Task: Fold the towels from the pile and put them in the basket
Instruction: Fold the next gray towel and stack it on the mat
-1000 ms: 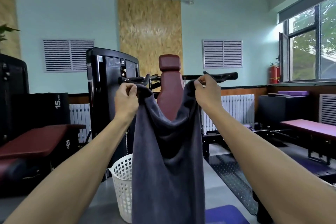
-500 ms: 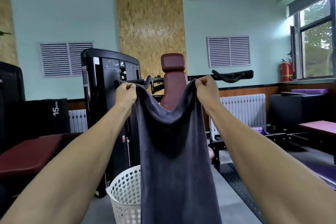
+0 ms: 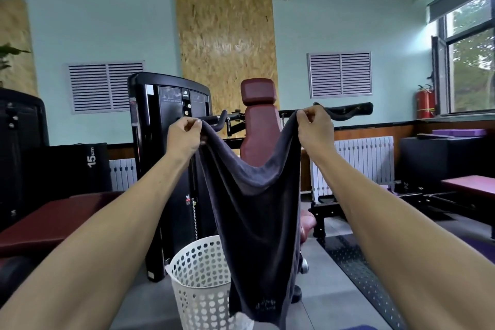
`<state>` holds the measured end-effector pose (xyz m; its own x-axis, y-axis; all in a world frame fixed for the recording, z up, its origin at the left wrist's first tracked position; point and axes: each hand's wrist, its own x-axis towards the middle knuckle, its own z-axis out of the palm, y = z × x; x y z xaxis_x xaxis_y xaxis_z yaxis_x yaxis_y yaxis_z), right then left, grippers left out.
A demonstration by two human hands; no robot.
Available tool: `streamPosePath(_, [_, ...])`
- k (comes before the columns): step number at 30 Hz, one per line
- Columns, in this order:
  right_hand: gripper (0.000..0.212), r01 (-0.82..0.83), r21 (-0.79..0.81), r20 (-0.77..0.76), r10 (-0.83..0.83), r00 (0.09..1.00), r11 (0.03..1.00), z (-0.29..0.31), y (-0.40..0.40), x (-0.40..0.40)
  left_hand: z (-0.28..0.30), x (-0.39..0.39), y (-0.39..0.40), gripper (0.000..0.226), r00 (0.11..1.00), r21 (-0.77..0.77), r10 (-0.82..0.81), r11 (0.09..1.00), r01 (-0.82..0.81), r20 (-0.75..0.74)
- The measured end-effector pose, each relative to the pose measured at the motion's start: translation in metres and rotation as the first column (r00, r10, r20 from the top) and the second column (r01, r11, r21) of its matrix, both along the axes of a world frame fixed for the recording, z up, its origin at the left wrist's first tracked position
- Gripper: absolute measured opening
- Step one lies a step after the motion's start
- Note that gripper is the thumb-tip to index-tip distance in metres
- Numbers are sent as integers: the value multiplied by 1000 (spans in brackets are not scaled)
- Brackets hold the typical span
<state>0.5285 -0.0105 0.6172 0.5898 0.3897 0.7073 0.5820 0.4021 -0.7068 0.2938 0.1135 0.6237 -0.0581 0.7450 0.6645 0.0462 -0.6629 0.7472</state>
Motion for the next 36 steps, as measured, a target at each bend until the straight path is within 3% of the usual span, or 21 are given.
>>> streamPosePath(3, [13, 35, -92, 77, -28, 997, 995, -20, -25, -10, -23, -11, -29, 12, 963, 47, 161, 987, -155, -214])
streamPosePath(6, [13, 43, -212, 139, -13, 990, 976, -53, -53, -22, -63, -20, -64, 12, 927, 41, 181, 983, -178, -328])
streamPosePath(11, [16, 118, -315, 246, -39, 969, 942, -108, -117, -42, -125, -44, -122, 14, 935, -18, 96, 994, -109, -342])
streamPosePath(18, [13, 125, -369, 282, -17, 959, 921, -163, -183, -53, -173, -60, -184, 16, 944, -63, -36, 998, 16, -327])
streamPosePath(22, [12, 93, -428, 260, 24, 965, 899, -197, -201, -61, -215, -55, -210, 15, 936, -174, -153, 979, 102, -316])
streamPosePath(28, [25, 24, -652, 156, 104, 982, 758, -302, -211, -67, -327, -46, -215, 18, 874, -452, -282, 888, 81, -396])
streamPosePath(31, [17, -39, -765, 54, 125, 991, 642, -364, -209, -65, -387, -43, -211, 18, 848, -566, -327, 824, 39, -418])
streamPosePath(36, [21, -123, -871, -68, 131, 989, 476, -463, -194, -54, -483, -35, -200, 14, 836, -756, -406, 654, -16, -368])
